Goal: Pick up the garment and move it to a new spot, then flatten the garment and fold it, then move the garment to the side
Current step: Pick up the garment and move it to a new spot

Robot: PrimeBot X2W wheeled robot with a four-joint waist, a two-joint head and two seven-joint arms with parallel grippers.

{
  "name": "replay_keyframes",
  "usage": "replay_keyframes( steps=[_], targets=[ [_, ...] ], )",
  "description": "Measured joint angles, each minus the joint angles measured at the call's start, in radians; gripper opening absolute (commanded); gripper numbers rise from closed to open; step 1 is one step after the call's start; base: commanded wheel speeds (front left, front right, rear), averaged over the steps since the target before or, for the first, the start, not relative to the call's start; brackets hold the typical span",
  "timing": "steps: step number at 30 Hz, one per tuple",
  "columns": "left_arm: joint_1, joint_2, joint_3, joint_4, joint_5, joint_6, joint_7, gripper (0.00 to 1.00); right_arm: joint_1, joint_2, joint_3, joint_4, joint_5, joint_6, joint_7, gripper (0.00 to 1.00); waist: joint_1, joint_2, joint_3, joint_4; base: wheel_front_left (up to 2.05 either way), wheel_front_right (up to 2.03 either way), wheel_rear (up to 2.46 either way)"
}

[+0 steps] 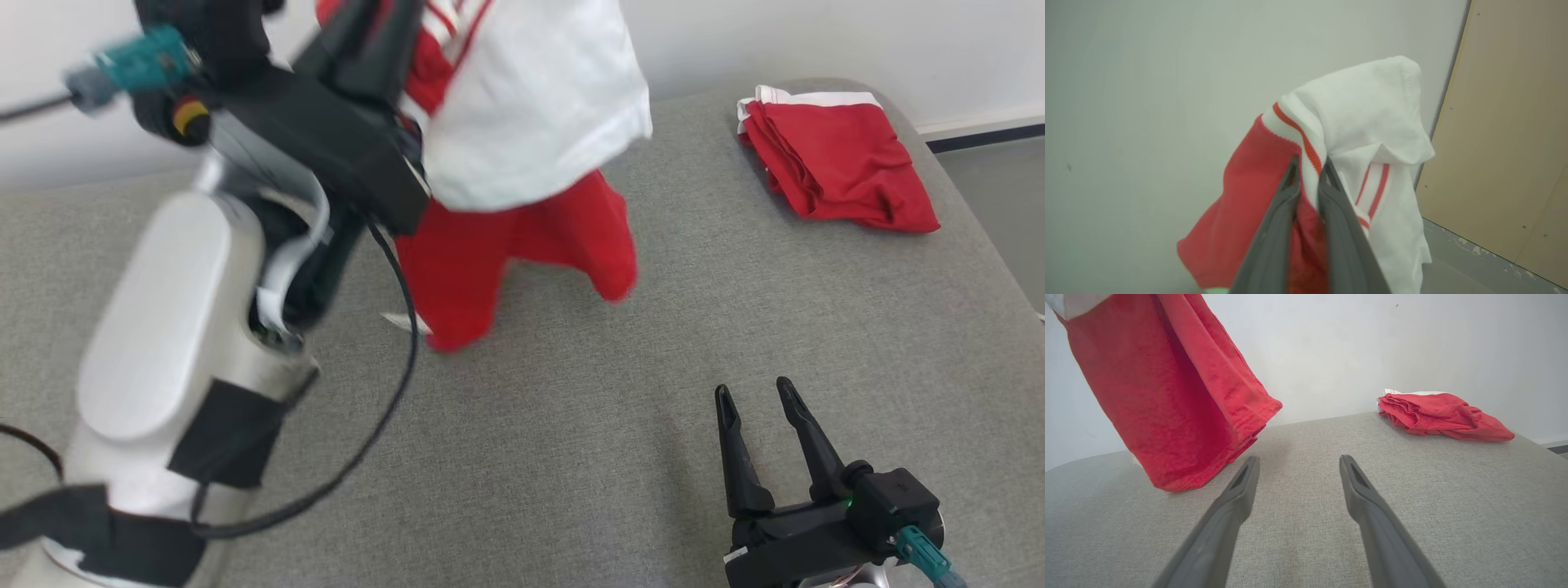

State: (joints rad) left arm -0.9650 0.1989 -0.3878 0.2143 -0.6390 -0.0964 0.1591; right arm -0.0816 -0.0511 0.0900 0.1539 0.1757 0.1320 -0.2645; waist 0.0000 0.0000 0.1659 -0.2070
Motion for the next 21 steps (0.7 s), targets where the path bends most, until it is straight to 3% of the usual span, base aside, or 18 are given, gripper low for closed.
replay_keyframes(
  steps=[10, 21],
  targets=[
    [0.215, -0.021, -0.028, 0.077, -0.026, 0.013, -0.075, 0.00, 0.000, 0.000, 0.004, 0.004, 0.005, 0.000, 0.000, 1.00, 0.0000, 0.0001, 0.014, 0.018, 0.00, 0.00, 0.00],
    [0.433, -0.001, -0.028, 0.275, -0.032, 0.021, -0.195, 0.00, -0.004, 0.000, 0.009, 0.016, 0.004, 0.000, 0.000, 1.00, 0.0000, 0.0001, 0.027, 0.034, 0.00, 0.00, 0.00]
  ],
)
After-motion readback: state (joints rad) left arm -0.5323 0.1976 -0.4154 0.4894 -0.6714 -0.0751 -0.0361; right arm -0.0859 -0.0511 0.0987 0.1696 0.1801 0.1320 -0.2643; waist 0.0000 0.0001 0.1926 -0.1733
